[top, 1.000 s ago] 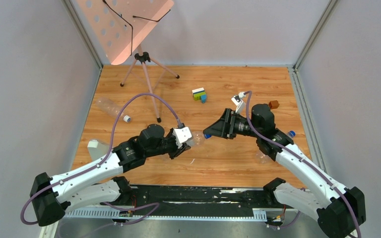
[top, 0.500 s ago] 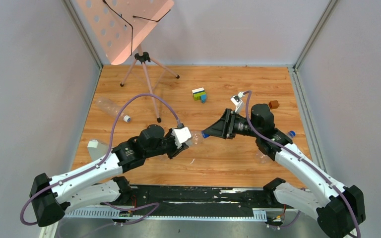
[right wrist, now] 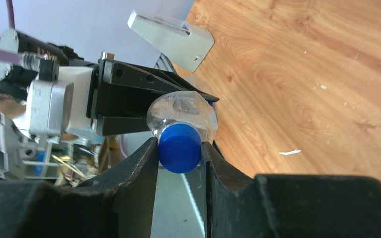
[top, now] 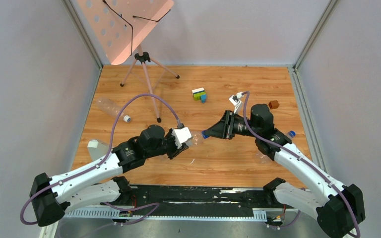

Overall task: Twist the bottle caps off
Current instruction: Unscrew the bottle cap from the plastic bottle.

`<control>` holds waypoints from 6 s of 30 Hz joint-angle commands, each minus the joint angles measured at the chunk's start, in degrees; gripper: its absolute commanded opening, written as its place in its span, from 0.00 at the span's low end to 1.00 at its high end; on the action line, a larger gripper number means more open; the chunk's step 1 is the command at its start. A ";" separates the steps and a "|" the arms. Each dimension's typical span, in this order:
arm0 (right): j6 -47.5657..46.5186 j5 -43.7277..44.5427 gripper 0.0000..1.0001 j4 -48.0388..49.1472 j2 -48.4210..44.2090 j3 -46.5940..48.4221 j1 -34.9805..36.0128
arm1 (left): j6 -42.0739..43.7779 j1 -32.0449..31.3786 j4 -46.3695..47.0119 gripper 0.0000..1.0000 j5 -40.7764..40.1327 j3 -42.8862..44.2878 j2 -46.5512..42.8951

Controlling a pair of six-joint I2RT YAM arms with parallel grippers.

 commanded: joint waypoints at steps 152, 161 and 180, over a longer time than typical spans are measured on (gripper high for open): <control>-11.27 -7.48 0.14 2.00 0.77 5.63 -0.16 | -6.64 0.81 9.60 0.00 2.99 -1.64 0.10; -28.77 -5.71 0.13 -0.01 -4.87 2.79 -0.07 | -15.17 11.47 16.76 0.00 37.01 -1.57 2.14; -14.19 2.49 0.76 -4.66 -12.13 4.04 -0.15 | -11.25 12.75 7.03 0.04 28.15 1.38 4.61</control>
